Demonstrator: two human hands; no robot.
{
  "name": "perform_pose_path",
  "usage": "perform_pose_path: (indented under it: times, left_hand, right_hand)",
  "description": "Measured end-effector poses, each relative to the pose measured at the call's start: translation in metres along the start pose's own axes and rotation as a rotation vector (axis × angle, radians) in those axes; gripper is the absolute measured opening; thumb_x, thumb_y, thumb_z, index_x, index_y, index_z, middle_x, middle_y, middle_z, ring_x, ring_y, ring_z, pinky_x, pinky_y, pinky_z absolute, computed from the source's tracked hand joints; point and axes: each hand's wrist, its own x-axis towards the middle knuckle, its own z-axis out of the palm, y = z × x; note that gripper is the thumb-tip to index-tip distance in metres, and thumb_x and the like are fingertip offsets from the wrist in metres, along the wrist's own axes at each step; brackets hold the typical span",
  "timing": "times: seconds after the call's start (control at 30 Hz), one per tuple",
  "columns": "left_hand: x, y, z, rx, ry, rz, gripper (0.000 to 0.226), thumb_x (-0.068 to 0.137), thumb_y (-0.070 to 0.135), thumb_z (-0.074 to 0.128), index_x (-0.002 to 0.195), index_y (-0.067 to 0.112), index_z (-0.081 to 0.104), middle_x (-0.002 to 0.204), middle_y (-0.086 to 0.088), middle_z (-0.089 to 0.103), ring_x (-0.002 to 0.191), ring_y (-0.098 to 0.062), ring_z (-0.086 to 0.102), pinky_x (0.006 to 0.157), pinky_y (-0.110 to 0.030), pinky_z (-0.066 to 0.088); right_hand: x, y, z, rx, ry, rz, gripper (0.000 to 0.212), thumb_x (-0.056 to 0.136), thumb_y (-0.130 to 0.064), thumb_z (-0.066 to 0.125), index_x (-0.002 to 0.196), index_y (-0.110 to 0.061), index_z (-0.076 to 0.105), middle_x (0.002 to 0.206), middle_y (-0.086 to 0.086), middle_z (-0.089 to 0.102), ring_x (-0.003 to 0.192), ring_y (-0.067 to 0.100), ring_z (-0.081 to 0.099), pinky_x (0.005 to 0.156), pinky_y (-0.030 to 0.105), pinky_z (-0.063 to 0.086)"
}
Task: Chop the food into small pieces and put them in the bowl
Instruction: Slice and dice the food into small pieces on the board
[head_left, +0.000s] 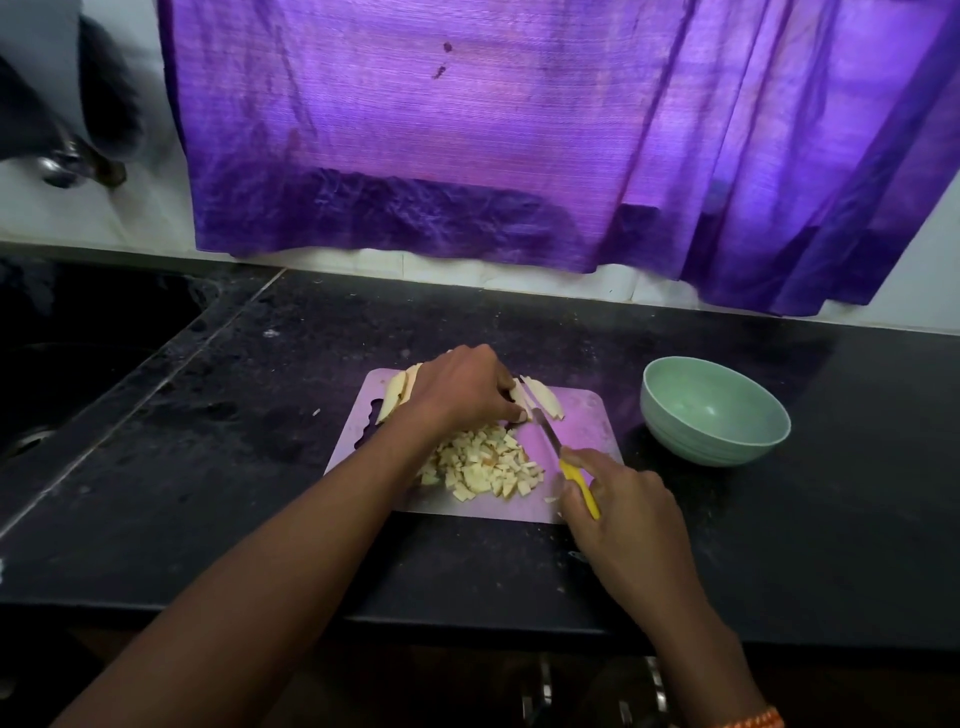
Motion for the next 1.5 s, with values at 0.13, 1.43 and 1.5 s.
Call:
perform_pose_path:
  times: [0.13,1.43,1.5]
  left_hand:
    - [0.000,-0.001,0.000,0.002,-0.005,0.001,0.043,0.081,0.057,0.086,0.112,0.027,0.084,0.111,0.010,0.081,0.093,-0.014,0.073,0.082,-0.039,0.063]
    - [0.002,-0.002,0.004,0.057,0.095,-0.032,0.035,0.081,0.057,0.085,0.108,0.034,0.084,0.095,0.010,0.081,0.080,-0.013,0.070,0.072,-0.033,0.061]
    - [0.002,-0.002,0.004,0.066,0.096,-0.028,0.035,0.081,0.057,0.085,0.106,0.033,0.085,0.096,0.010,0.081,0.081,-0.014,0.071,0.072,-0.034,0.061]
  right_hand:
    - [-0.006,0.006,0.000,-0.011,0.003,0.024,0.043,0.099,-0.048,0.051,0.140,-0.037,0.057,0.101,0.003,0.071,0.089,0.025,0.064,0.074,0.039,0.053]
    - [0.046,-0.017,0.017,-0.020,-0.049,-0.020,0.036,0.102,-0.047,0.051,0.134,-0.038,0.062,0.100,0.002,0.072,0.088,0.022,0.062,0.072,0.038,0.054]
    - [0.034,-0.013,0.012,-0.030,-0.050,-0.009,0.038,0.101,-0.045,0.051,0.137,-0.038,0.060,0.101,0.001,0.071,0.087,0.021,0.062,0.072,0.037,0.053]
